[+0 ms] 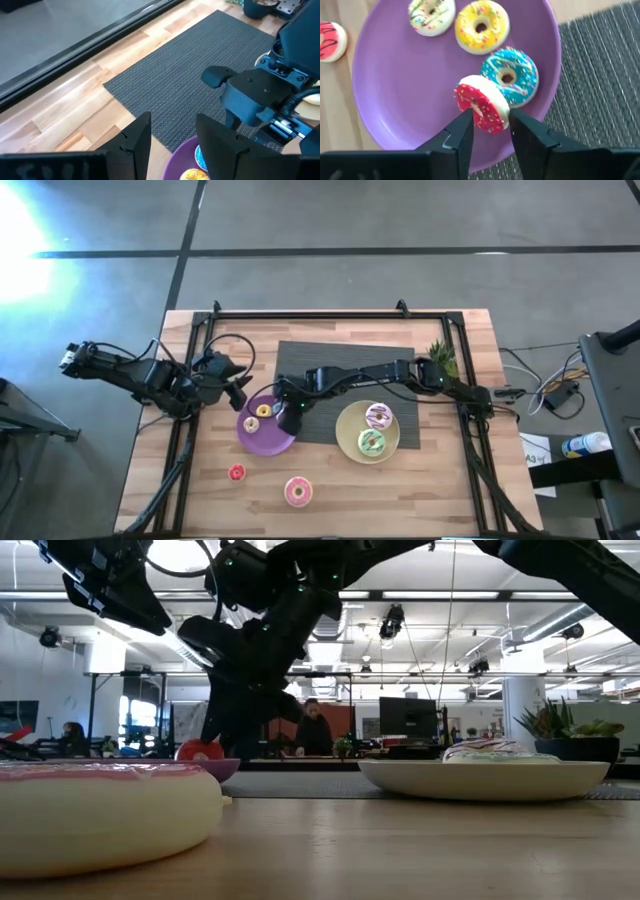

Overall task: Pick & Place donuts
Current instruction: Put the small red donut on the purple plate

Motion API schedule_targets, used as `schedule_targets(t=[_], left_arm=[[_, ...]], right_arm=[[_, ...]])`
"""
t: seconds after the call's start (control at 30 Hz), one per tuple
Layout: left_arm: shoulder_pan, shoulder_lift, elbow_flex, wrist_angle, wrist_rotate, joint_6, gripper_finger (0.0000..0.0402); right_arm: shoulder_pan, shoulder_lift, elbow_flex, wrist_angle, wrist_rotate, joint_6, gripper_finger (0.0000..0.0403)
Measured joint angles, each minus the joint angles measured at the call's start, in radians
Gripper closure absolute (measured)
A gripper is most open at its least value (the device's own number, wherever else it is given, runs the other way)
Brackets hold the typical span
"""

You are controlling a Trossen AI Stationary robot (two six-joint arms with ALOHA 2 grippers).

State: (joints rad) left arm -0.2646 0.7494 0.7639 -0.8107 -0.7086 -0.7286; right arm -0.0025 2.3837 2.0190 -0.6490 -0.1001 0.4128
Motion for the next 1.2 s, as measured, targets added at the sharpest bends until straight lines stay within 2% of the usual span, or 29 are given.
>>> schedule_targets(t=[0.2, 0.4, 0.57, 0.83, 1.03, 1.2], left_arm=[[0.0, 0.0, 0.0, 0.0, 0.0, -0.006, 0.0271], [0.0, 0.0, 0.0, 0.001, 0.0, -0.007, 0.0271], [0.0, 0.0, 0.0, 0.001, 0.0, -0.008, 0.0271], [0.0, 0.0, -0.001, 0.001, 0.0, -0.02, 0.0271], [0.0, 0.0, -0.002, -0.021, 0.0, -0.036, 0.0271], [0.0, 0.0, -0.002, -0.054, -0.001, -0.063, 0.0271]], right_arm=[[-0.001, 0.0, -0.009, 0.023, -0.005, -0.028, 0.031], [-0.001, 0.0, -0.037, 0.017, -0.126, 0.058, 0.0346], [0.0, 0.001, -0.048, 0.016, -0.162, 0.117, 0.0369], [0.0, -0.002, -0.042, 0.017, -0.142, 0.113, 0.0392], [0.0, -0.003, 0.02, 0.017, -0.118, 0.086, 0.0394], [-0.012, -0.002, 0.049, -0.015, -0.306, 0.14, 0.0394]])
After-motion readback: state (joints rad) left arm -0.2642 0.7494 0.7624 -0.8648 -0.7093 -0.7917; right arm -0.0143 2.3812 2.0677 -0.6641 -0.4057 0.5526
